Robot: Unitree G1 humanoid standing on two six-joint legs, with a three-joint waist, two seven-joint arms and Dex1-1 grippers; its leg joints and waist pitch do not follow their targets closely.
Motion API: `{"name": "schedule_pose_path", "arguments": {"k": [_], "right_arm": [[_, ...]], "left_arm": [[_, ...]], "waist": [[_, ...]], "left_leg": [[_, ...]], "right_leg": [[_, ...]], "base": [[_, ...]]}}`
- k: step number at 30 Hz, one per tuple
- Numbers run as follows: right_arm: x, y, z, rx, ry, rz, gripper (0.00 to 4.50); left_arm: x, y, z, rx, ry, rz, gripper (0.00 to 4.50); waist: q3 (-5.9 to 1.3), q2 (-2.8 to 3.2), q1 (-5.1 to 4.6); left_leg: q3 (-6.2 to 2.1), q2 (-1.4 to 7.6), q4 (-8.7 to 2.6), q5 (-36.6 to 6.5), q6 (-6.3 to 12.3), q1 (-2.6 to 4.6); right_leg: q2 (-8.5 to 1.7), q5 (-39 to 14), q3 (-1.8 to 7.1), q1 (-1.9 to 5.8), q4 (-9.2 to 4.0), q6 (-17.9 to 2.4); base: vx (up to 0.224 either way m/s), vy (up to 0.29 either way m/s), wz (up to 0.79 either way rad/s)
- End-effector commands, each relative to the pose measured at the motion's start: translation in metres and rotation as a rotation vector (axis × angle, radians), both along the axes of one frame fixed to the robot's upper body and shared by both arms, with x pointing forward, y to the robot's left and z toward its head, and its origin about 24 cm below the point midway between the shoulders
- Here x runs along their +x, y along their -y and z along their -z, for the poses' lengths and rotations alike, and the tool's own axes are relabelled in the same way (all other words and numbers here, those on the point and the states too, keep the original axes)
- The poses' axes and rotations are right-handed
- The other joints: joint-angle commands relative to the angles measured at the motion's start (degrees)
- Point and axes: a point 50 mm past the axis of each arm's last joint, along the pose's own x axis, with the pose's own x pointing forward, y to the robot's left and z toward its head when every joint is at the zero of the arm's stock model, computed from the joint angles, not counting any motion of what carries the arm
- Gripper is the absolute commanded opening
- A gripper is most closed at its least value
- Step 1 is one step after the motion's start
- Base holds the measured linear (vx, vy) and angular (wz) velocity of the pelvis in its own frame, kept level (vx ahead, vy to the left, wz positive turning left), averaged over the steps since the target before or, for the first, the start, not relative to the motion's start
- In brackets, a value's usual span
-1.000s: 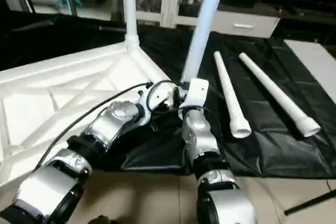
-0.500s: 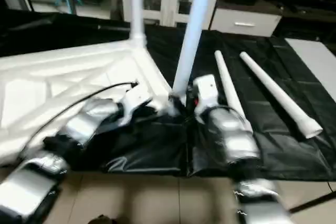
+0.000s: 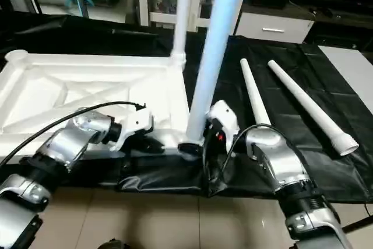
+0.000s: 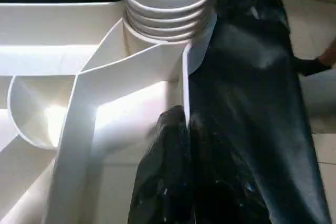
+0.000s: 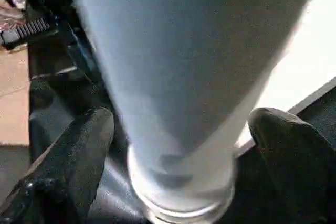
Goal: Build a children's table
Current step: Rotate leg to tighten
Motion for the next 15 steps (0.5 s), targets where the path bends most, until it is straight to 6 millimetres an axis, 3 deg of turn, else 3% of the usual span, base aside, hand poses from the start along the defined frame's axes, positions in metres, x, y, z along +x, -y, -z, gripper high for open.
{"name": "schedule_pose_path", "arguments": {"k": [1, 10, 15], "right_arm": [[-0.0033, -0.0019, -0.0010, -0.030, 0.003, -0.056, 4.46], [-0.0039, 0.0062, -0.0001, -0.075, -0.014, -0.098, 4.46], [0.0007, 0.0048, -0.0033, -0.053, 0.005, -0.081, 4.00]], "left_arm": [[-0.0140, 0.0013, 0.0220, 0.087, -0.103, 0.055, 0.00], [-0.0143, 0.0014, 0.0198, 0.091, -0.099, 0.052, 0.00], [-0.0144, 0.0023, 0.0205, 0.094, -0.091, 0.042, 0.00]], "waist": [[-3.55, 0.21, -0.01], [-3.72, 0.18, 0.20], [-3.72, 0.24, 0.36]], "left_leg": [[-0.74, 1.63, -4.37, -17.7, -1.15, 1.62], [-0.64, 1.57, -4.07, -15.8, -0.46, 1.62], [-0.60, 1.56, -4.04, -16.0, -0.43, 1.74]], "right_leg": [[-2.76, -10.4, 1.54, 1.92, -3.76, -13.0], [-2.68, -7.9, 1.49, 2.04, -3.50, -13.7], [-2.62, -8.1, 1.47, 1.97, -3.51, -13.8]], "base": [[0.000, 0.000, 0.00], [0.000, 0.000, 0.00], [0.000, 0.000, 0.00]]}}
